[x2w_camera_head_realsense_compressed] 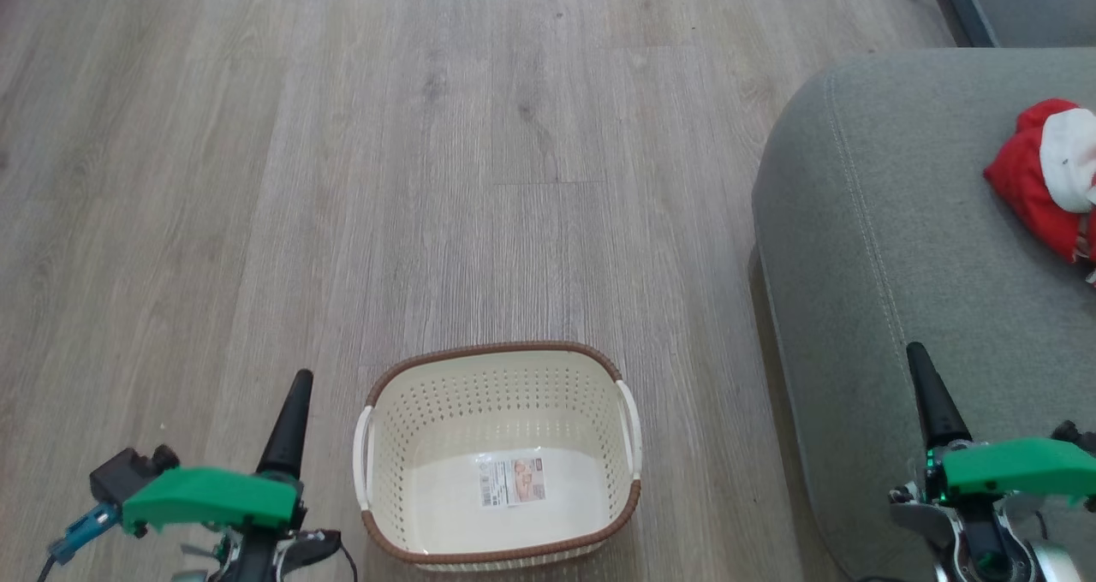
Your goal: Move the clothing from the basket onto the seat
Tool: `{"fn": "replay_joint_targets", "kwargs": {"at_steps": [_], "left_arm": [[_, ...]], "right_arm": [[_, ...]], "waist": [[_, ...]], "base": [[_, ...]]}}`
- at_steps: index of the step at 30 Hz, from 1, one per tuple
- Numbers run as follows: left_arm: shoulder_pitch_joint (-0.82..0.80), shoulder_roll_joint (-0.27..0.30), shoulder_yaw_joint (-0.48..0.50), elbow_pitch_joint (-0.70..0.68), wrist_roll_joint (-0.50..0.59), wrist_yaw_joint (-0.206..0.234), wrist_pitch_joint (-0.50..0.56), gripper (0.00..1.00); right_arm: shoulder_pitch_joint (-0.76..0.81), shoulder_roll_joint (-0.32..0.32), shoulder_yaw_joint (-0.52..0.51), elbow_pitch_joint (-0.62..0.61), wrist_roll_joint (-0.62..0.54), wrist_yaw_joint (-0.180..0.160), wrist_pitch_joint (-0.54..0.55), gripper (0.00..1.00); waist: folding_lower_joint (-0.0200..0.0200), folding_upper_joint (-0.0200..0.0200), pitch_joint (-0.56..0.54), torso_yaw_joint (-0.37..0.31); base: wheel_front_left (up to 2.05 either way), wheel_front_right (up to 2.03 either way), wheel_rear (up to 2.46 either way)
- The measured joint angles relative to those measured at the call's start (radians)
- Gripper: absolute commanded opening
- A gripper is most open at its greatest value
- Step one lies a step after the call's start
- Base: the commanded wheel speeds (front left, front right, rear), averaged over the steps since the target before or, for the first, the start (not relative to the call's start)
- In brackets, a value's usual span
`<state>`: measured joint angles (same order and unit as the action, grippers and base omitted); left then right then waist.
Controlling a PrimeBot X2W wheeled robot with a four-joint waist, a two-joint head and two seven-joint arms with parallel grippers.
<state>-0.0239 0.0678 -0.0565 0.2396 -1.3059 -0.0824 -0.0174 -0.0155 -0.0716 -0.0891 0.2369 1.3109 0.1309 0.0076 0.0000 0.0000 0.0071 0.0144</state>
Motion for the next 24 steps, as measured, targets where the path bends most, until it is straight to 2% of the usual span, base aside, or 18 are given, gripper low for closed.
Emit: {"fn": "replay_joint_targets", "kwargs": {"at_steps": [24], "left_arm": [[-0.020, -0.001, 0.065, 0.023, -0.234, -0.029, 0.069, 0.00]], "right_arm": [[-0.021, 0.007, -0.026, 0.028, 0.211, 0.000, 0.064, 0.00]], "waist": [[0.0000, 0.0000, -0.003, -0.010]], "base": [[0.00, 0.00, 0.00]]}}
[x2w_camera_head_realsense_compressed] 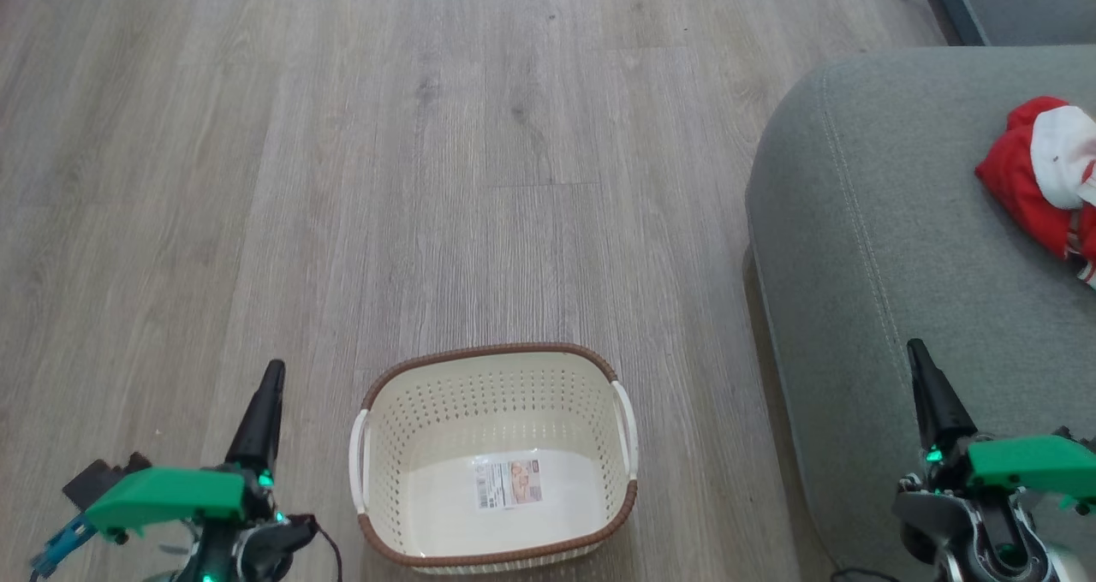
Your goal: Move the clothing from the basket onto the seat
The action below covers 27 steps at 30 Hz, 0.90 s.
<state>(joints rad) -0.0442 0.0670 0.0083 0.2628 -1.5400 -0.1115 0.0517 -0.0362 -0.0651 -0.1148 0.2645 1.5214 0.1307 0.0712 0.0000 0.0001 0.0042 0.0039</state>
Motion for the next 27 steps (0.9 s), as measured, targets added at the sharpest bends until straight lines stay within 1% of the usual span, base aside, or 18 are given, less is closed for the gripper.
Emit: {"fn": "replay_joint_targets", "kwargs": {"at_steps": [9, 27], "left_arm": [[-0.001, 0.000, 0.028, 0.010, -0.093, -0.010, 0.028, 0.00], [-0.002, -0.002, 0.033, 0.010, -0.096, -0.010, 0.032, 0.00]], "right_arm": [[-0.021, 0.003, -0.008, 0.009, 0.088, 0.000, 0.029, 0.00], [-0.021, 0.005, -0.010, 0.011, 0.090, 0.000, 0.029, 0.00]], "waist": [[0.0000, 0.0000, -0.001, -0.004], [0.0000, 0.0000, -0.001, -0.004]], "base": [[0.00, 0.00, 0.00], [0.00, 0.00, 0.00]]}}
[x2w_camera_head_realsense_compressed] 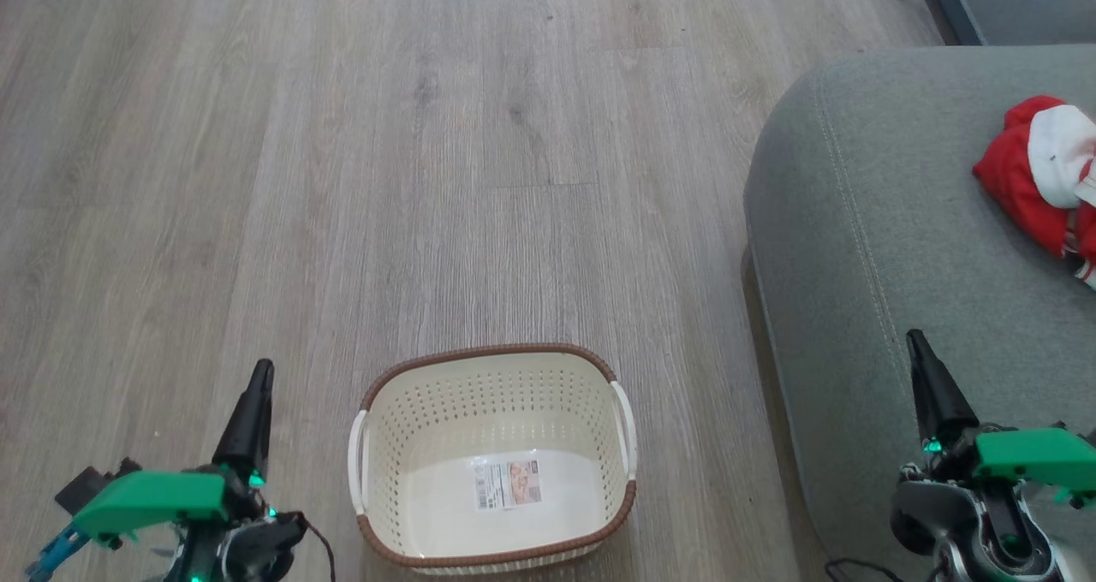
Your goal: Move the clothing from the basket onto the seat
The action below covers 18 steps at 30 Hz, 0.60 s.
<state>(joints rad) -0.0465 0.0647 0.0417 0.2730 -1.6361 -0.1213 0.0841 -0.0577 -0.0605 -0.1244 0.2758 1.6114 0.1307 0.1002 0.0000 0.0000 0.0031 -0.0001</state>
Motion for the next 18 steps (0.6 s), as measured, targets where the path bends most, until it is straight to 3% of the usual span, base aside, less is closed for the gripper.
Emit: {"fn": "replay_joint_targets", "kwargs": {"at_steps": [18], "left_arm": [[0.000, -0.003, 0.015, 0.000, 0.001, 0.000, 0.004, 0.00]], "right_arm": [[0.000, 0.003, -0.001, 0.000, 0.000, 0.000, 0.001, 0.00]], "waist": [[0.0000, 0.0000, 0.000, 0.000]], "base": [[0.00, 0.00, 0.00]]}}
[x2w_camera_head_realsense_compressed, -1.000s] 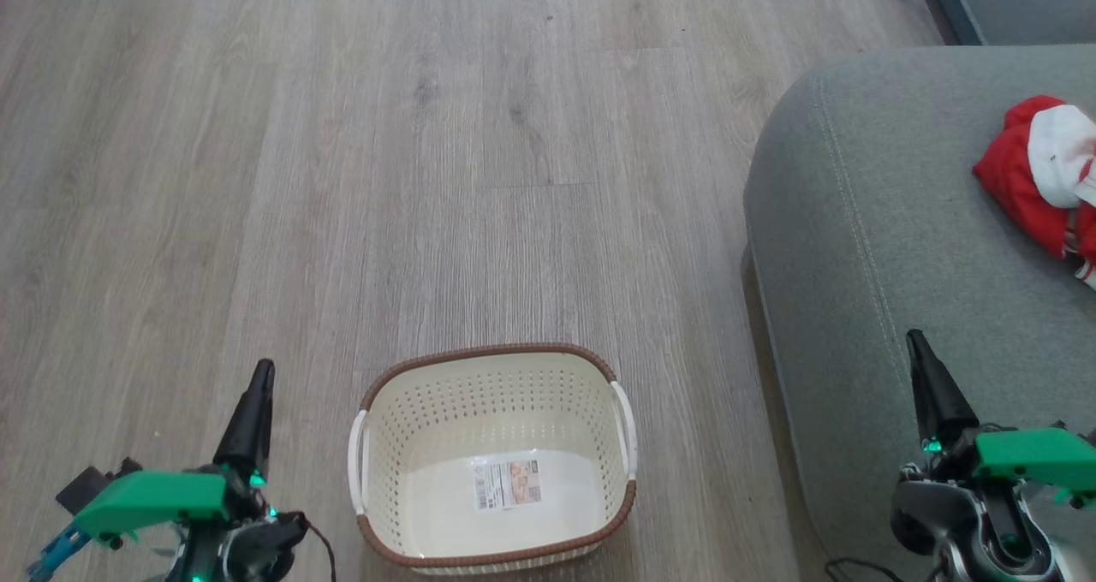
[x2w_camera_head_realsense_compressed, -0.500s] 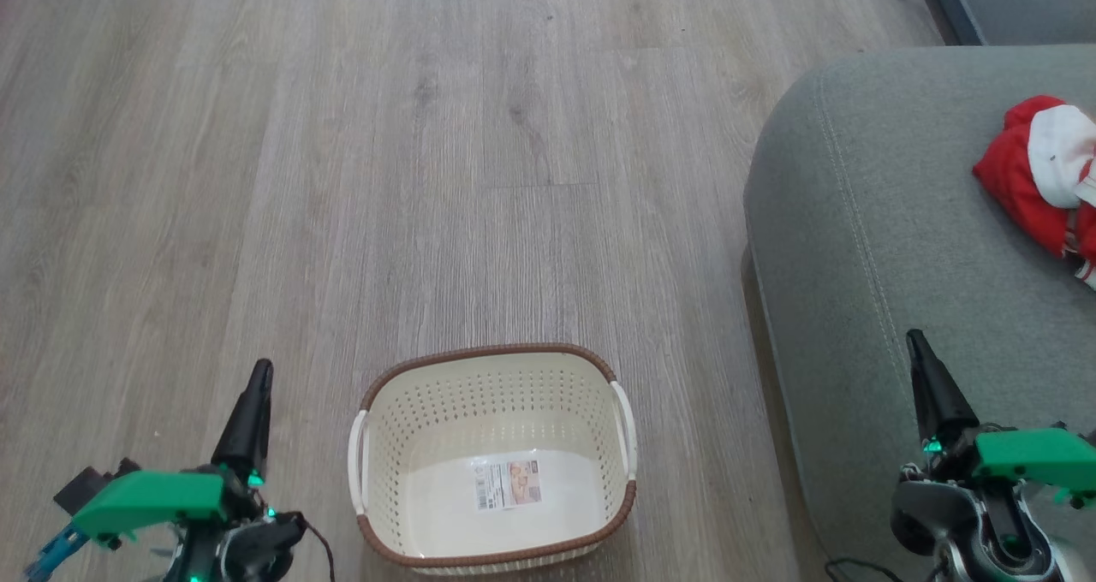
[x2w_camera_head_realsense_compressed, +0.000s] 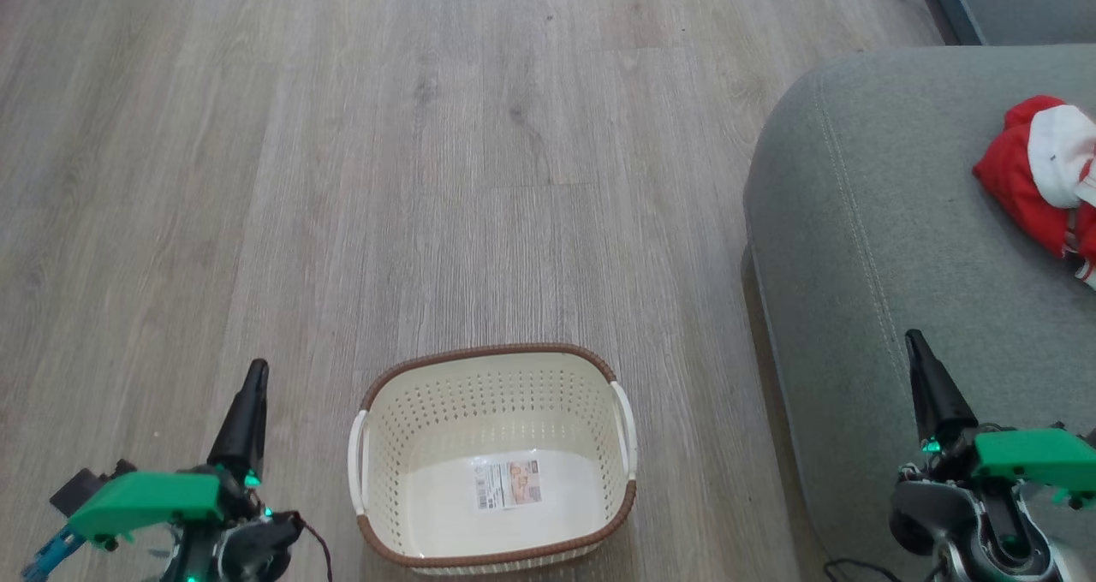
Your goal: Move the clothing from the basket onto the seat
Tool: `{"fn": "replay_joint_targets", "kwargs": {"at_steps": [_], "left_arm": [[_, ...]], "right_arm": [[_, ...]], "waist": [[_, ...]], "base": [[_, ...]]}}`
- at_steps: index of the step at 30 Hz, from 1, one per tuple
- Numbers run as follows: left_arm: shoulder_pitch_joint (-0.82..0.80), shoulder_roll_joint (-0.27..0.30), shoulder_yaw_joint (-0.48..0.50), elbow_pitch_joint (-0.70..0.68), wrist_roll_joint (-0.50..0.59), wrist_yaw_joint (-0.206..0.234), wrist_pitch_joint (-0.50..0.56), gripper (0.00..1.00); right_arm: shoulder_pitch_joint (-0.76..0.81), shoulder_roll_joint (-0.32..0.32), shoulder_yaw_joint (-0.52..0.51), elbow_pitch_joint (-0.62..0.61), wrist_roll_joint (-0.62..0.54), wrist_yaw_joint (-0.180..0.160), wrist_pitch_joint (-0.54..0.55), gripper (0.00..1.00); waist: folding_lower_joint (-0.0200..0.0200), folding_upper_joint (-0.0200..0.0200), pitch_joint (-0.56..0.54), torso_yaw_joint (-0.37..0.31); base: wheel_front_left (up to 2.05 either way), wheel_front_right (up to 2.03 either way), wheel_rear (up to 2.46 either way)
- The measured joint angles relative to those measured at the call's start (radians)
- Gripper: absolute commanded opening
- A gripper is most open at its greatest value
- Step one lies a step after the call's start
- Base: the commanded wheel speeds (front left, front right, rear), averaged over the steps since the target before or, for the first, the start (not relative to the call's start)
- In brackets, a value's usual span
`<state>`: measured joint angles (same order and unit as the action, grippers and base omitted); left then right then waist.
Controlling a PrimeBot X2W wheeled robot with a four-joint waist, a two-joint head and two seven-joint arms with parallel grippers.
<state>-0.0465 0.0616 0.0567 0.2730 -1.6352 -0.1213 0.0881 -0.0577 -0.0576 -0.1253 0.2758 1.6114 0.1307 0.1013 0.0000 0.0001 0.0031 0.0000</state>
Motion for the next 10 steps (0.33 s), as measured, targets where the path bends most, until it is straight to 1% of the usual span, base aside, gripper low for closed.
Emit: {"fn": "replay_joint_targets", "kwargs": {"at_steps": [10], "left_arm": [[0.000, -0.002, 0.004, 0.000, 0.000, 0.000, 0.004, 0.00]], "right_arm": [[0.000, 0.000, -0.001, 0.000, 0.000, 0.000, 0.000, 0.00]], "waist": [[0.0000, 0.0000, 0.000, 0.000]], "base": [[0.00, 0.00, 0.00]]}}
